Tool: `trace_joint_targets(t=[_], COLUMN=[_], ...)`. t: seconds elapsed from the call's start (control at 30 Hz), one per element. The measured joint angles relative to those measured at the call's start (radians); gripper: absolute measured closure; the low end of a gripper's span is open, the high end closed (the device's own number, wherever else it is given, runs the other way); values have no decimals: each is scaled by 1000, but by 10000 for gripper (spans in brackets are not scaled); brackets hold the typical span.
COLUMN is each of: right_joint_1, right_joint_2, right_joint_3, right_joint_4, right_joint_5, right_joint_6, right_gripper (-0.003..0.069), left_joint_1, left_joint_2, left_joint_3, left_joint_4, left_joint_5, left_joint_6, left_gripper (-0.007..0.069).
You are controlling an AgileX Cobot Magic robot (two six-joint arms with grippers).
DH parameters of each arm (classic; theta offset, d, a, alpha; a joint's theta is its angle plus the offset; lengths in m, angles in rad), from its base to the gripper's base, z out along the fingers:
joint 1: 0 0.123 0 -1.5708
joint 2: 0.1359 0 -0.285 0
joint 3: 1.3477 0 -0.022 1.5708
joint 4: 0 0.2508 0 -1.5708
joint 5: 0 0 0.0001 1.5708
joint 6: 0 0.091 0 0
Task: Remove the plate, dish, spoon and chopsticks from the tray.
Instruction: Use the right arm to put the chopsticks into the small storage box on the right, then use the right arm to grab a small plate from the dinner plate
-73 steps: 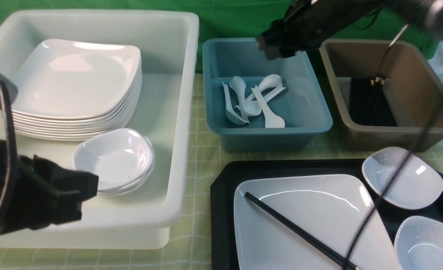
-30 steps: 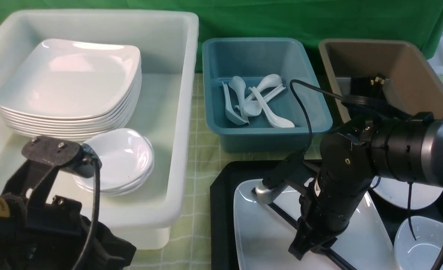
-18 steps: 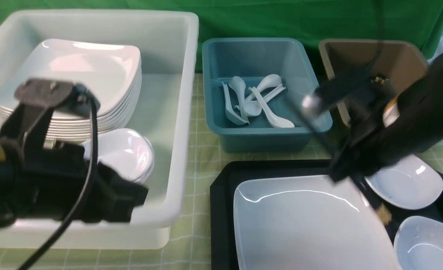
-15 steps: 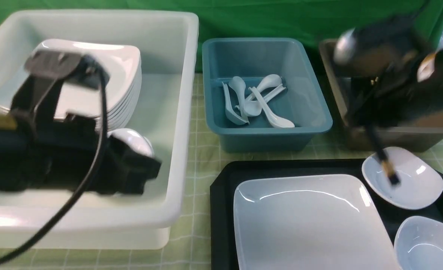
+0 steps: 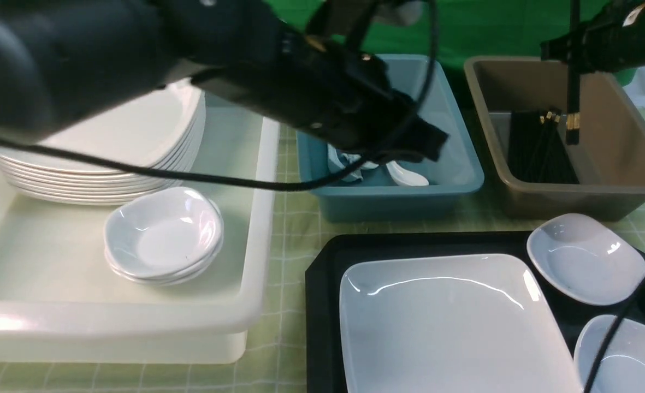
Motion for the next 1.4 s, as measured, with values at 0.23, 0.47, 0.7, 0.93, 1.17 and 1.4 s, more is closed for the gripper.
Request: trace_joint_targets(t=[0.23, 0.47, 0.7, 0.93, 1.17, 1.4], right_joint_1=[-4, -4, -4, 71, 98, 99], right_joint_2=[104, 18, -313, -534, -551, -460], right_joint_3=[-8, -13, 33, 427, 739, 791], right_joint_4=[0, 0, 0, 0, 8, 0], right_joint_5=[75, 342, 826, 793, 571, 408], right_joint_6=[-20, 15, -14, 46, 310, 434], right_gripper=[397, 260, 597, 423, 147, 47], left_joint_1=[0, -8, -42, -26, -25, -25], left_joint_2=[30, 27, 25, -34, -192, -356], left_joint_3=[-15, -16, -16, 72, 287, 431], left_joint_4=[63, 90, 180, 223, 233, 204], left_joint_5=[86, 148, 239, 266, 179, 155], left_joint_6=[-64, -51, -67, -83, -88, -108], left_gripper=[622, 622, 622, 622, 622, 622])
